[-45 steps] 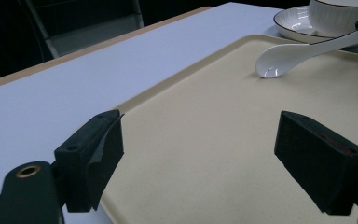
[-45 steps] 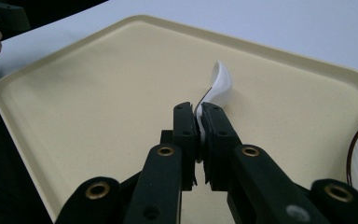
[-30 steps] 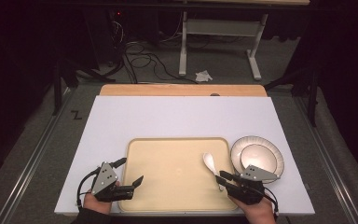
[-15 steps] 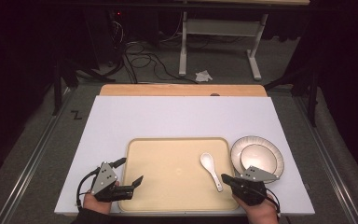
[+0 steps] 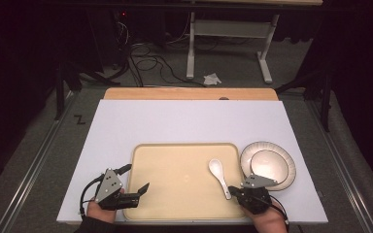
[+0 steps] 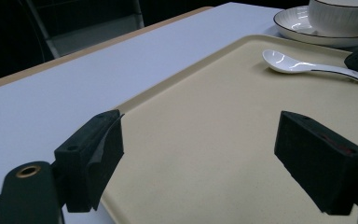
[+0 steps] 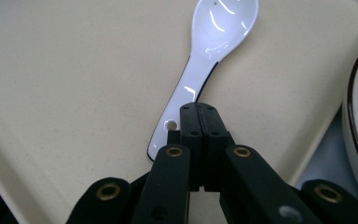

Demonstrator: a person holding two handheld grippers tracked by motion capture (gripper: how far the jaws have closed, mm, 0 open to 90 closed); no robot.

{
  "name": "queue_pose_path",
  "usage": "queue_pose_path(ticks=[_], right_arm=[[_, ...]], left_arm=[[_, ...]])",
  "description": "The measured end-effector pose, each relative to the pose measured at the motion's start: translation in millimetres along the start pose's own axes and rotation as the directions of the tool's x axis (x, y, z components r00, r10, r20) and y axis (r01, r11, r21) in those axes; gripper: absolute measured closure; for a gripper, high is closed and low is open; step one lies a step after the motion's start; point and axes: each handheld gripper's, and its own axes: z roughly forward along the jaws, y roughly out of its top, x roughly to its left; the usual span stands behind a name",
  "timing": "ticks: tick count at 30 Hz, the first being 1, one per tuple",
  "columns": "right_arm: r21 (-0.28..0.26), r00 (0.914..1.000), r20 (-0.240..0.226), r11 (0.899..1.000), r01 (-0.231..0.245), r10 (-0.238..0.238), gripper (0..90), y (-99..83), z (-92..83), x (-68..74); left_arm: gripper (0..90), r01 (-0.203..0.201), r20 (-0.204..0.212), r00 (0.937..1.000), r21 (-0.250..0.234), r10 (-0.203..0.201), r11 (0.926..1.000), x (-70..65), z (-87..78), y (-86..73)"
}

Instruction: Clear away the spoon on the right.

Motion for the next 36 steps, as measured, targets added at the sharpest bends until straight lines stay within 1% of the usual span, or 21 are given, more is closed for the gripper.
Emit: queue_pose_path(ticks=[9, 19, 28, 36], right_arm=[[0.007, 0.999, -0.023, 0.999, 0.038, -0.037, 90.0, 2.0, 4.4, 8.2], [0.014, 0.9968, -0.04, 0.997, 0.069, -0.069, 90.0, 4.0, 8.9, 17.0], [0.017, 0.9969, -0.041, 0.998, 0.068, -0.067, 90.0, 4.0, 9.2, 17.2], [0.004, 0.997, -0.043, 0.998, 0.064, -0.064, 90.0, 4.3, 7.9, 16.5]], left_arm=[[15.9, -0.001, 0.001, 1.0, 0.001, 0.001, 1.0, 0.0, 0.2, -0.1], [15.9, 0.0, 0.003, 1.0, 0.003, 0.0, 1.0, -0.1, 0.4, -0.1], [15.9, 0.002, 0.004, 1.0, 0.002, -0.002, 1.0, -0.1, 0.4, -0.2], [15.9, 0.003, 0.005, 1.0, 0.002, -0.003, 1.0, 0.1, 0.5, -0.3]])
